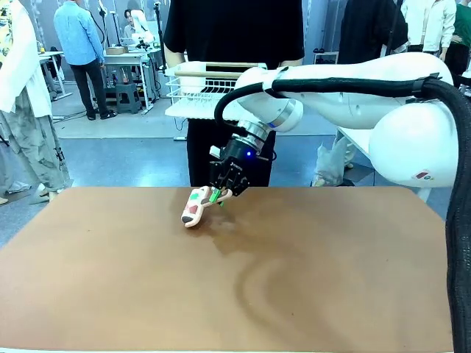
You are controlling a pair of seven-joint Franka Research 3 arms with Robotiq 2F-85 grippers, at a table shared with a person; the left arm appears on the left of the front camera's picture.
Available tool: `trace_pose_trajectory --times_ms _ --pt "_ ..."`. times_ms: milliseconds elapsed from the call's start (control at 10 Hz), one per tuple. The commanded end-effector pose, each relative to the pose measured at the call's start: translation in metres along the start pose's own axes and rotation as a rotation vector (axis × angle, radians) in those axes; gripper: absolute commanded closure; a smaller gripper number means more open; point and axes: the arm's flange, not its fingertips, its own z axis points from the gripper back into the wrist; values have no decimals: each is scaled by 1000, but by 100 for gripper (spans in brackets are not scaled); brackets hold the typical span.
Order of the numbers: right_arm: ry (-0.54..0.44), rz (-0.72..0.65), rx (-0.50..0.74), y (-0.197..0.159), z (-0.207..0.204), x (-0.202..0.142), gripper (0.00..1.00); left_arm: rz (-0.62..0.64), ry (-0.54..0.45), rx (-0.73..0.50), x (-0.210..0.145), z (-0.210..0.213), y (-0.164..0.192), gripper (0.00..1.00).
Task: Clean the table.
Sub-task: Clean the table with the Lint Roller when the human lifts the Dish drying rack.
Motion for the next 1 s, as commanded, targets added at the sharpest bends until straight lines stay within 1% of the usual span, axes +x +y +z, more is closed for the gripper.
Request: trace_pose_trajectory --times_ms 0,100,300,500,700,900 --pt "-81 28 -33 -7 25 -21 79 -5 -3 -5 -1 3 -1 0" --pt "-88 53 -5 -6 37 -36 79 -5 -3 -5 -1 3 -1 0" --pt "-108 85 -13 -4 63 -70 79 -5 -3 -5 -1 3 -1 0" --pt "-112 105 -44 -4 93 -118 79 -5 -3 -5 -1 3 -1 0" --pt "-148 105 -151 -13 122 -175 79 -5 -3 -5 -1 3 -1 0" --pt "-190 42 -217 -25 146 -216 79 -5 -3 -5 -1 3 -1 0"
